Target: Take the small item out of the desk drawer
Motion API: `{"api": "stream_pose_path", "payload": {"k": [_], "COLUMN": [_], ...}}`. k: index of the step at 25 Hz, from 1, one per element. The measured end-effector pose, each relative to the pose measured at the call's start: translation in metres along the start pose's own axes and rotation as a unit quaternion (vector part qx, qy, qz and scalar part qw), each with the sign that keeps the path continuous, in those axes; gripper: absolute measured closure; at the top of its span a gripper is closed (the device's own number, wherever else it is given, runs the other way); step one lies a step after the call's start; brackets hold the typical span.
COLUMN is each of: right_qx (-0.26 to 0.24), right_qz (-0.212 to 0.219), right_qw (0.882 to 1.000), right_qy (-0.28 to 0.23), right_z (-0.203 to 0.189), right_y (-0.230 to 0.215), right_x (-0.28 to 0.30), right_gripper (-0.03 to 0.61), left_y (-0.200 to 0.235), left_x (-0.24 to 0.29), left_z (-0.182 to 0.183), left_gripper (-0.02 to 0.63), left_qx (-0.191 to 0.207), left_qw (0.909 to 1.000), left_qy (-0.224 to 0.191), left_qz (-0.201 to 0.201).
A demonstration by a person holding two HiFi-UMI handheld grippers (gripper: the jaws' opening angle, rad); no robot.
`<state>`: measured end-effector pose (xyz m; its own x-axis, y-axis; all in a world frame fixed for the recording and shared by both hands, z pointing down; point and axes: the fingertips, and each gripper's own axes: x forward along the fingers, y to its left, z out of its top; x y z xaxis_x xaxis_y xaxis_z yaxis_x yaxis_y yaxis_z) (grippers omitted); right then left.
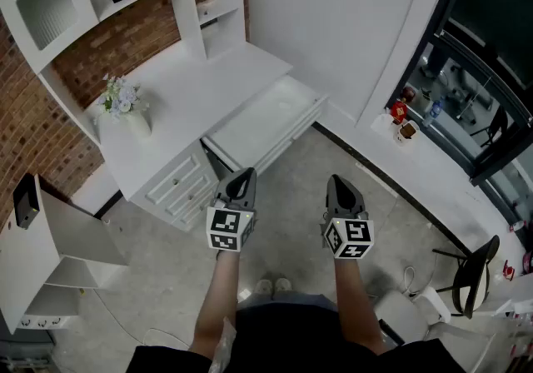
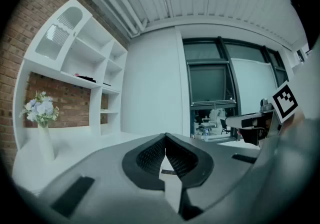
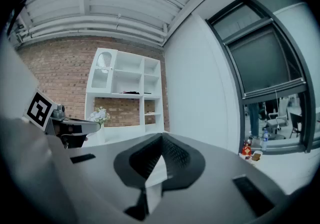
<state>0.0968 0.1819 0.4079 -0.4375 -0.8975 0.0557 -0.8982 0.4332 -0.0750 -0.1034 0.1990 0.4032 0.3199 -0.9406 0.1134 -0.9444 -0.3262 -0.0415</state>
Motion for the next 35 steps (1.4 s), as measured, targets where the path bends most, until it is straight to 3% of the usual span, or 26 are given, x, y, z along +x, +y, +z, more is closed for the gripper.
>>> {"api": "stream_pose_path", "payload": {"k": [13, 21, 23, 25, 28, 35], "right_qx": [0.011, 0.019, 0.019, 0.020, 0.020, 0.018], "right_qz": [0.009, 0.005, 0.004, 0.001, -0.006, -0.021], "right_qw": [1.000, 1.000, 1.000, 1.000, 1.000, 1.000], "right_qy": [-0.003, 0.000, -0.001, -0.001, -0.001, -0.012], "right_z": [0.000, -0.004, -0.005, -0.005, -0.004, -0.001], "right_y": [0.003, 0.004, 0.005, 0.005, 0.005, 0.006], "right_x": [0.001, -0.001, -0.002, -0.003, -0.002, -0.008], "right_gripper": [0.583, 0.581, 0.581, 0.581, 0.581, 0.581], "left_y": [0.001, -0.004, -0.005, -0.005, -0.002, 0.005], "left_x": [0.002, 0.000, 0.000, 0.000, 0.000, -0.004], "left_z": [-0.010, -0.016, -0.012, -0.010, -0.012, -0.011], "left_gripper": [0.604, 0.601, 0.560, 0.464, 0.414, 0.397], "left_qx": [-0.007, -0.016, -0.024, -0.030, -0.029, -0.021], "left_qw": [0.9999, 0.9996, 0.9993, 0.9989, 0.9987, 0.9985], "left_qy": [0.012, 0.010, 0.000, -0.005, 0.000, -0.008], "left_qz": [0.002, -0.018, -0.029, -0.035, -0.041, -0.050]}}
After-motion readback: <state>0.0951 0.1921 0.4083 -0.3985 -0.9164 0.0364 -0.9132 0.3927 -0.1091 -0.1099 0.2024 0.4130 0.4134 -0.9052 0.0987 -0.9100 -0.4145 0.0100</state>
